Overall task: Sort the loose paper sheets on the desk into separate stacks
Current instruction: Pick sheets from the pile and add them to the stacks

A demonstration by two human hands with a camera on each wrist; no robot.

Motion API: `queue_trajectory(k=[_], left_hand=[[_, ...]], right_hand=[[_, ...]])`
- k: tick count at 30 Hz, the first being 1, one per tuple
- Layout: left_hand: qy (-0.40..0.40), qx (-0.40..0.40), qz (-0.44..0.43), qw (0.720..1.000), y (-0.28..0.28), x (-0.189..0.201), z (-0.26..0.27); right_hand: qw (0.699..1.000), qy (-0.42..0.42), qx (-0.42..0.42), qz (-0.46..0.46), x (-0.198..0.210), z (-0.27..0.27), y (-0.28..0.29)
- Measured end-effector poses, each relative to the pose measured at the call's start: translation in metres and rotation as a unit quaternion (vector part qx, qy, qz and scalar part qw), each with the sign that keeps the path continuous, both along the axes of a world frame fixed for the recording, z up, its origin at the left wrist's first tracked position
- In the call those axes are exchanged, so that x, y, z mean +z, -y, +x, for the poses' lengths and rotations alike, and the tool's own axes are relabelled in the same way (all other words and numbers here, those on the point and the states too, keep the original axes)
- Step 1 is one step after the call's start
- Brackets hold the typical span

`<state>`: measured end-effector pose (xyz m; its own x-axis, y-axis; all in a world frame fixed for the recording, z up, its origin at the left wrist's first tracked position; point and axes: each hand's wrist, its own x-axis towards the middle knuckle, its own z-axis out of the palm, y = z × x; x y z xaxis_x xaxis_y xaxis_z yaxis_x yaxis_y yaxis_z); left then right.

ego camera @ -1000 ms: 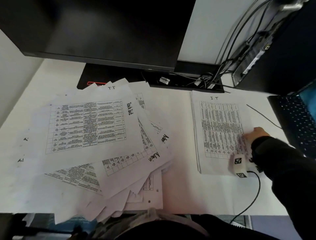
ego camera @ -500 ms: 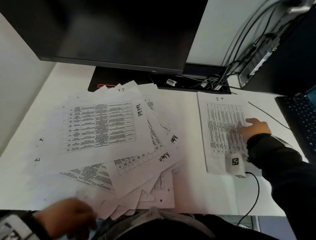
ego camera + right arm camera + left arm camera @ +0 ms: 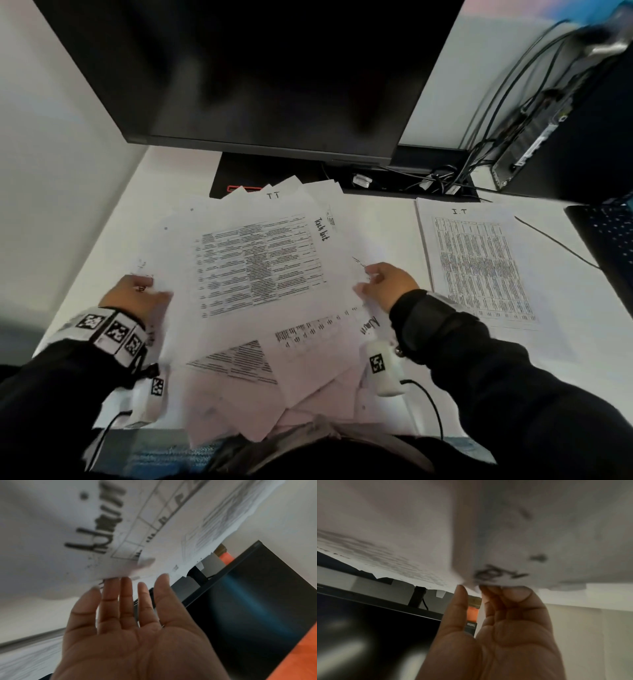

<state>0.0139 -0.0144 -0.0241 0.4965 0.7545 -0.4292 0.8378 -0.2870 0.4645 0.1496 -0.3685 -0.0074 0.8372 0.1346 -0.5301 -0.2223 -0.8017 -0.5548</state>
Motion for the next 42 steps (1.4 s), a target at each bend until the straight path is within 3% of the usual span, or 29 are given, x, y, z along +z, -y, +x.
queue_trajectory(k=[5,11,13,16,19,24,31,34,39,42], left_hand=[[0.027,-0.048,0.039,0.998,0.008,0.002,-0.004],[-0.041,-0.157,0.015,0.987,0.015,0.01,-0.005],[-0.05,-0.159,0.012,0.986,0.019,0.015,-0.003],[0.039,-0.131,0.078,0.988,0.024,0.029,0.003],[0.161,-0.199,0.144,0.956,0.034,0.05,0.016],[0.161,-0.342,0.097,0.921,0.052,0.06,0.048],[0.045,-0.346,0.106,0.931,0.074,0.051,0.07],[0.059,-0.341,0.042,0.937,0.081,0.048,0.07],[0.079,-0.296,-0.015,0.952,0.067,0.037,0.063],[0.096,-0.218,-0.007,0.971,0.052,0.036,0.058]], right_hand=[[0.999,0.007,0.01,-0.034,-0.007,-0.003,-0.003],[1.0,-0.004,-0.001,-0.015,0.002,-0.011,-0.009],[0.999,0.009,-0.034,0.011,0.006,-0.013,-0.004],[0.994,0.023,-0.083,0.068,0.016,-0.015,0.005],[0.989,0.041,-0.093,0.107,0.027,-0.02,0.012],[0.979,0.035,-0.091,0.179,0.039,-0.027,0.013],[0.984,0.018,-0.064,0.168,0.029,-0.037,0.015],[0.99,0.015,-0.048,0.132,0.027,-0.037,0.017],[0.998,-0.029,0.041,-0.025,0.014,-0.035,0.019],[1.0,-0.017,-0.02,-0.012,0.005,-0.035,0.019]])
